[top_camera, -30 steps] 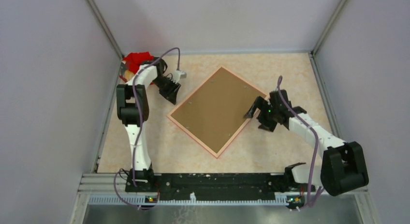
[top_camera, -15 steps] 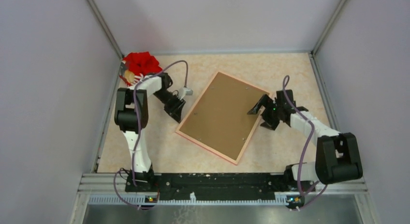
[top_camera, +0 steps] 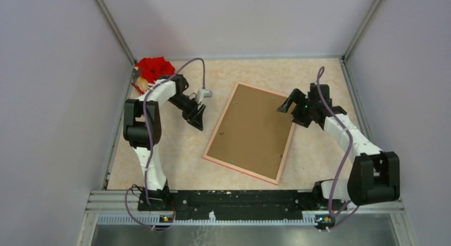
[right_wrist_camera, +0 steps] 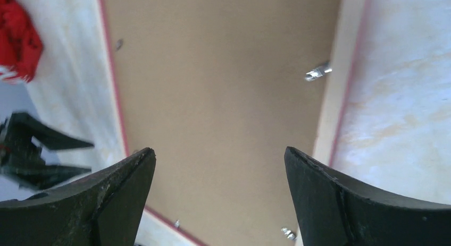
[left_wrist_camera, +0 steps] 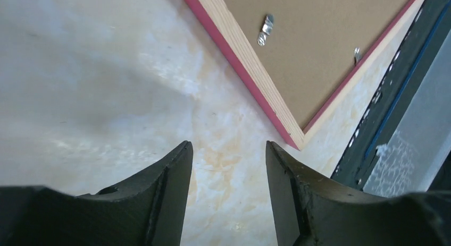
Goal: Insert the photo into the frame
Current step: Adjust the photo frame at the center of the board.
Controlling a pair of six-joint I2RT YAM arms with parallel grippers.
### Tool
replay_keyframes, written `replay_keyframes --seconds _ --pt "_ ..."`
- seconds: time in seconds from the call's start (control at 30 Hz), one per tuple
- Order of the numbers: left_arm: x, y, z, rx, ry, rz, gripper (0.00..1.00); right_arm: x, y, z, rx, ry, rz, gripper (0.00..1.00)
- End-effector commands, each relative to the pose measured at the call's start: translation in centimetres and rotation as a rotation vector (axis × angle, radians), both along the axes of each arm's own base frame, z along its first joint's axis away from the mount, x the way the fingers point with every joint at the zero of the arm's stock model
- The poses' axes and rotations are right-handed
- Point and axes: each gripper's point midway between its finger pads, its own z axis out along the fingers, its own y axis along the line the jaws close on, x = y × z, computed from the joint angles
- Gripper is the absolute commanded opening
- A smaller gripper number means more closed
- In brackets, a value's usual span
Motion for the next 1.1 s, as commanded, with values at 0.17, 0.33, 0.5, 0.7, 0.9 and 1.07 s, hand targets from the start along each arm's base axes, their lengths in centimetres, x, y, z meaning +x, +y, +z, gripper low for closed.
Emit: replay_keyframes --seconds 0.17,0.33,0.5,0.7,0.9,1.07 --pt "-1.6 -4.0 0.9 -0.192 0.126 0.069 0.57 -1.2 10.6 4.3 0.17 -0.12 0.119 0.78" --pt "-2.1 -3.7 -0.9 -0.167 0.146 0.074 0.53 -1.9 16.7 2.6 0.287 -0.072 0.174 0.72" --pt "-1.7 -3.1 -2.2 -0.118 0.112 0.085 0.45 -2.6 23.1 1.8 0.334 -0.047 0.282 0.71" --pt "-1.7 -3.1 -2.9 -0.108 0.115 0.099 0.36 -4.0 28.2 -1.0 0.366 0.015 0.36 0.7" --pt "-2.1 -3.4 -3.1 -0.135 0.146 0.092 0.36 -4.6 29.8 -1.7 0.412 0.035 0.355 0.69" --pt "-2.5 -3.7 -2.0 -0.2 0.155 0.075 0.46 -4.6 30.0 -1.5 0.432 0.05 0.345 0.69"
